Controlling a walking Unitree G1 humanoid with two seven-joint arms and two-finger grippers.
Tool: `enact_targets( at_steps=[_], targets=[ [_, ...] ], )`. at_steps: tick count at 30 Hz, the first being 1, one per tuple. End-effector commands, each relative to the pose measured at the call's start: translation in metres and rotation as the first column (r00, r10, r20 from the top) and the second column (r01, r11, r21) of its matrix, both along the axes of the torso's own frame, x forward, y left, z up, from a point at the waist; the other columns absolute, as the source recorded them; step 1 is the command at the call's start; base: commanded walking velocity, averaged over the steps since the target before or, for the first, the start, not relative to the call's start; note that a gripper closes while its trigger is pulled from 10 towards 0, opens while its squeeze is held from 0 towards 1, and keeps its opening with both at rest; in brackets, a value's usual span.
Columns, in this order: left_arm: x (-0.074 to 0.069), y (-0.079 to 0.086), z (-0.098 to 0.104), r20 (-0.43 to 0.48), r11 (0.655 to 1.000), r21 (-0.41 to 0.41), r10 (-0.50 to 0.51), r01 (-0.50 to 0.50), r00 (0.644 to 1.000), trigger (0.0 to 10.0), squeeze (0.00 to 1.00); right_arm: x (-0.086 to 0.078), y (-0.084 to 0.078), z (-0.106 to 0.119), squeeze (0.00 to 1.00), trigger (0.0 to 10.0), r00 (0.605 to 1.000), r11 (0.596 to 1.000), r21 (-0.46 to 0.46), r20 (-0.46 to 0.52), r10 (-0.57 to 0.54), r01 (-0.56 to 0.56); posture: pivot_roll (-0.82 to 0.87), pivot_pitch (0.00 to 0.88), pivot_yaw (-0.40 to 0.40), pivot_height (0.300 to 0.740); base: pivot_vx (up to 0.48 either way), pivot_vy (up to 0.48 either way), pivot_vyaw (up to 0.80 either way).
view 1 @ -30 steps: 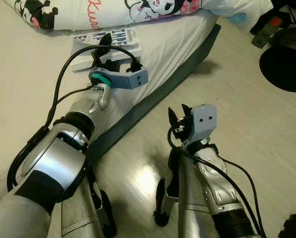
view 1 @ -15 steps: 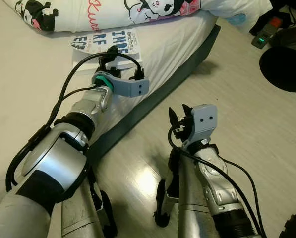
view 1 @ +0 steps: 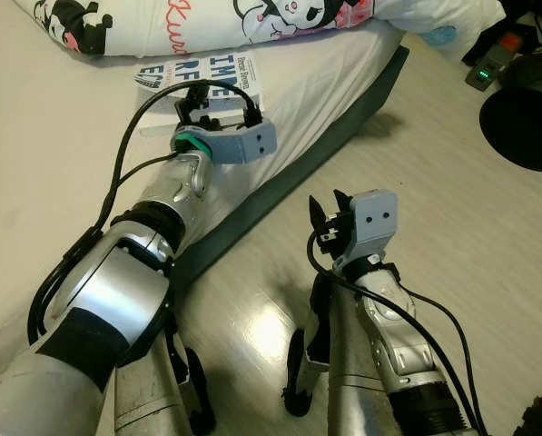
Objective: Clean up the room
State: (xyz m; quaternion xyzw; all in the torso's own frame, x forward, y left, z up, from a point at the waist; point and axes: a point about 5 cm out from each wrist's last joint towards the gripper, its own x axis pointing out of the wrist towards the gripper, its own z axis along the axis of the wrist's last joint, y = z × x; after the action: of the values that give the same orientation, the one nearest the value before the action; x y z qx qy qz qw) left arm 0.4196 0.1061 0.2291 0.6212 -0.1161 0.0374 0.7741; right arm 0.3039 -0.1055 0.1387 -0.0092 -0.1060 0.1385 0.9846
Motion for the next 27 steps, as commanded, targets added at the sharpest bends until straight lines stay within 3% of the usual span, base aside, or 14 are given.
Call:
enact_targets(
  at_steps=[1,8,13,14,16,17,27],
  targets=[
    [-0.002,0.003,-0.014,-0.047,1.000,-0.016,0.022,-0.023,0.999,10.0,0.60,-0.004,-0.003,-0.010,0.00,10.0,0.999,1.000,0.003,-0.036,-0.015,0.015,-0.08,0.353,0.059,0.532,0.000,0.000,0.00],
    [-0.002,0.005,0.002,0.110,0.997,-0.074,0.037,-0.028,0.993,10.0,0.59,-0.004,-0.002,-0.011,0.00,10.0,0.999,1.000,0.002,-0.038,-0.016,0.016,-0.07,0.355,0.058,0.532,0.000,0.000,0.00],
    [-0.002,0.000,0.008,0.144,0.996,-0.085,0.017,-0.005,0.989,9.8,0.58,-0.003,-0.001,-0.011,0.00,10.0,0.999,1.000,0.003,-0.039,-0.013,0.013,-0.07,0.355,0.056,0.532,0.000,0.000,0.00],
    [-0.003,-0.003,0.008,0.145,0.997,-0.078,0.007,0.004,0.989,3.8,0.59,-0.003,-0.001,-0.011,0.00,10.0,0.999,1.000,0.004,-0.039,-0.013,0.013,-0.07,0.354,0.057,0.532,0.000,0.000,0.00],
    [-0.003,-0.004,0.007,0.145,0.997,-0.073,0.001,0.010,0.989,3.8,0.59,-0.003,-0.001,-0.011,0.00,10.0,0.999,1.000,0.004,-0.039,-0.012,0.012,-0.07,0.354,0.057,0.532,0.000,0.000,0.00],
    [-0.003,-0.007,0.005,0.137,0.998,-0.058,-0.013,0.021,0.990,0.0,0.59,-0.003,-0.001,-0.011,0.00,10.0,0.999,1.000,0.004,-0.038,-0.013,0.013,-0.07,0.354,0.059,0.532,0.000,0.000,0.00],
    [-0.007,-0.023,-0.007,0.094,0.996,-0.002,-0.086,0.086,0.992,0.0,0.57,-0.004,-0.003,-0.012,0.00,10.0,0.999,1.000,0.005,-0.040,-0.024,0.025,-0.08,0.354,0.065,0.532,0.000,0.000,0.00]
  ],
)
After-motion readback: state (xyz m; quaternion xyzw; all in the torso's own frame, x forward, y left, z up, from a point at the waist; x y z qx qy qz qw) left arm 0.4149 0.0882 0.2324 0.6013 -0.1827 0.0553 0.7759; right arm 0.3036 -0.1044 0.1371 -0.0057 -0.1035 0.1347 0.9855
